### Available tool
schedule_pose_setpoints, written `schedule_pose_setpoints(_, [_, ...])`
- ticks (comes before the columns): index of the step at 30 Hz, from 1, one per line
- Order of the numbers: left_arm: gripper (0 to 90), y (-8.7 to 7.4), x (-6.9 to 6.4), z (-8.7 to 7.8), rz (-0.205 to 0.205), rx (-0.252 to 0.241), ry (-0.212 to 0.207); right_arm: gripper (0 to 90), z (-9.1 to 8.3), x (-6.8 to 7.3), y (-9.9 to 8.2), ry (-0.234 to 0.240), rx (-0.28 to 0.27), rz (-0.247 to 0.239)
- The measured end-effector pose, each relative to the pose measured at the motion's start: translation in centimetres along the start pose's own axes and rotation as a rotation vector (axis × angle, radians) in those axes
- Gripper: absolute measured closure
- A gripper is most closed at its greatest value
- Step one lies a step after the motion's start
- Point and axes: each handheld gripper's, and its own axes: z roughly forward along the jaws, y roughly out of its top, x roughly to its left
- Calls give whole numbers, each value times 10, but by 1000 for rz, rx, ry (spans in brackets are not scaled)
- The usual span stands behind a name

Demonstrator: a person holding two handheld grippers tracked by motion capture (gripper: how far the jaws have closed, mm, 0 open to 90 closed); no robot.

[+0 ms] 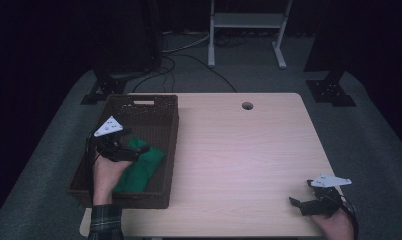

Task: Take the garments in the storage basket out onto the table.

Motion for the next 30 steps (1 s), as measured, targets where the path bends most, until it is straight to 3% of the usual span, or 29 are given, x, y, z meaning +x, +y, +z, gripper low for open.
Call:
schedule_pose_setpoints(17, [0, -5, 5, 3, 12, 94, 57, 14, 0, 0, 0, 0, 0, 0])
schedule_pose_setpoints(30, [0, -8, 8, 8, 3, 137, 58, 14, 0, 0, 0, 0, 0, 0])
